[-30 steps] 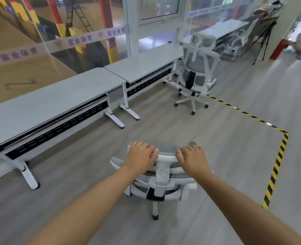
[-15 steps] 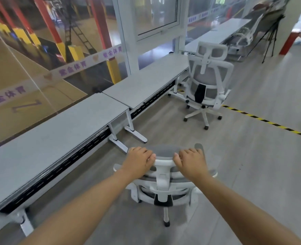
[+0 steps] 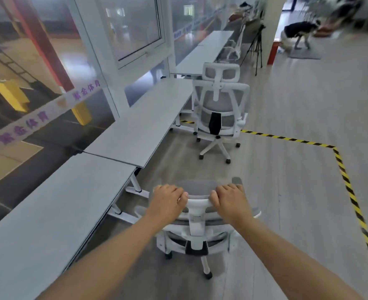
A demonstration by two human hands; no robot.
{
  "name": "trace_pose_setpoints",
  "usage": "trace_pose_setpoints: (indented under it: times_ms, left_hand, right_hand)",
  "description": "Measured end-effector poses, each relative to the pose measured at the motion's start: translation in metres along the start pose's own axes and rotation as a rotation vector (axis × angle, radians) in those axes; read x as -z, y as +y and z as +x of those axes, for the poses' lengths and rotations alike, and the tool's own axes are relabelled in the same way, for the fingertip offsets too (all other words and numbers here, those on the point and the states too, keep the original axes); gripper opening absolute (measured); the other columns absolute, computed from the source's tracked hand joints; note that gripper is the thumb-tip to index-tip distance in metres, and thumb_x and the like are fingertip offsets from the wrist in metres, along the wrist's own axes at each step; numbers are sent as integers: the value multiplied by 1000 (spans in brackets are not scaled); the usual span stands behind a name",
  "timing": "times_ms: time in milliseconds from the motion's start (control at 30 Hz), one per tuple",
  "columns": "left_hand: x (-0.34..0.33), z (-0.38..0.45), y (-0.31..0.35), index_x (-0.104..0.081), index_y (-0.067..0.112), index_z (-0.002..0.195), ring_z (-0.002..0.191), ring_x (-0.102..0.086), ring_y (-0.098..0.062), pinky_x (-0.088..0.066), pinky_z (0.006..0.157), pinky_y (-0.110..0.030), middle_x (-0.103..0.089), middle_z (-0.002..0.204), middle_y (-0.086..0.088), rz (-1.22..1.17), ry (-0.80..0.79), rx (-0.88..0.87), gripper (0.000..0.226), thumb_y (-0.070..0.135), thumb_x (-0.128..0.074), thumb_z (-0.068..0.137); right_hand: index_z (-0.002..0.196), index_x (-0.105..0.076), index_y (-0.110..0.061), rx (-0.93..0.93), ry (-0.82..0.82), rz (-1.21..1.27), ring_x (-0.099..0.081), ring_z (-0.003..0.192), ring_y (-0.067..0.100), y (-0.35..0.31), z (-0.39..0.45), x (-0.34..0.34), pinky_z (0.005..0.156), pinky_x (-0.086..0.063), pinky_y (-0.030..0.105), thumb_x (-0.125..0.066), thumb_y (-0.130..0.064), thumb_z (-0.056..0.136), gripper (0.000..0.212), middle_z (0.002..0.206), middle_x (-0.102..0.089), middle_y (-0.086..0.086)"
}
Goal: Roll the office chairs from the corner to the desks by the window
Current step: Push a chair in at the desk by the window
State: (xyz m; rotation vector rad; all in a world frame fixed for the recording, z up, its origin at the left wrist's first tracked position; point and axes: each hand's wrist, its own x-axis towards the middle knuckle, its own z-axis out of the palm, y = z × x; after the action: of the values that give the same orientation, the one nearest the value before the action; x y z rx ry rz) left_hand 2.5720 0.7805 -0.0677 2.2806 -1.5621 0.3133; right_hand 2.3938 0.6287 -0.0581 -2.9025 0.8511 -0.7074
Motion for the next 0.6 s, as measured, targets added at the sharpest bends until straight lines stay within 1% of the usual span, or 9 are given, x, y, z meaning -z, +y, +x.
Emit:
trace_pose_setpoints:
  times_ms: [33, 67, 167, 200, 267, 333, 367, 500, 600]
  left_hand:
    - [1, 5, -13, -63, 21, 76, 64, -49, -21, -40, 68, -37, -58, 69, 4, -2, 1, -13, 38, 36, -37, 98]
    - [2, 11, -25, -64, 20, 76, 65, -50, -22, -41, 69, -37, -59, 69, 3, -8, -2, -29, 38, 36, -37, 98]
    - [0, 32, -59, -63, 18, 74, 64, -52, -26, -42, 67, -38, -60, 67, -1, -33, 10, -83, 36, 36, -39, 95]
    - [-1, 37, -69, -62, 18, 73, 63, -53, -26, -42, 67, -38, -60, 67, -1, -38, 9, -92, 36, 35, -39, 94]
    - [-2, 42, -83, -61, 18, 73, 64, -51, -26, -41, 70, -38, -59, 67, -1, -47, 14, -109, 35, 35, -38, 94]
    - [-1, 47, -97, -60, 18, 73, 66, -50, -25, -42, 73, -39, -58, 68, 0, -63, 12, -118, 35, 34, -37, 94]
    - [-2, 49, -103, -60, 19, 74, 67, -50, -24, -43, 74, -39, -58, 69, 1, -68, 8, -120, 35, 35, -36, 95]
    - [-4, 55, -116, -61, 21, 78, 74, -50, -22, -43, 81, -40, -62, 76, 4, -80, -55, -125, 36, 38, -33, 95]
    - [2, 54, -118, -63, 20, 80, 78, -52, -23, -44, 84, -41, -65, 80, 2, -54, -107, -117, 41, 40, -30, 95]
  right_hand:
    - [57, -51, -19, 3, -18, -45, -52, 53, 24, -11, 6, -2, 60, -45, 39, -36, -37, 80, 33, 54, -52, -5]
    - [59, -52, -19, -6, -70, -77, -52, 55, 24, -19, 12, -3, 61, -44, 39, -33, -37, 80, 34, 56, -51, -5]
    - [73, -54, -21, -117, -239, -95, -52, 74, 22, -41, 33, -15, 79, -35, 37, -10, -43, 84, 50, 70, -53, -7]
    - [74, -54, -22, -161, -245, -79, -52, 77, 22, -46, 36, -23, 82, -35, 37, -8, -45, 86, 53, 73, -56, -7]
    - [69, -49, -23, -216, -185, -45, -53, 75, 22, -58, 42, -34, 81, -38, 39, -15, -46, 91, 47, 70, -59, -6]
    - [64, -44, -24, -235, -137, -40, -52, 68, 23, -68, 46, -41, 76, -40, 40, -25, -43, 94, 41, 64, -58, -4]
    - [63, -44, -23, -241, -135, -42, -51, 66, 23, -72, 47, -43, 75, -40, 40, -27, -42, 95, 41, 62, -57, -5]
    - [64, -48, -23, -283, -168, -69, -52, 69, 22, -83, 51, -44, 77, -40, 40, -25, -43, 95, 44, 65, -59, -5]
    - [68, -51, -23, -299, -224, -84, -53, 74, 22, -90, 50, -38, 80, -38, 39, -19, -44, 93, 46, 71, -62, -4]
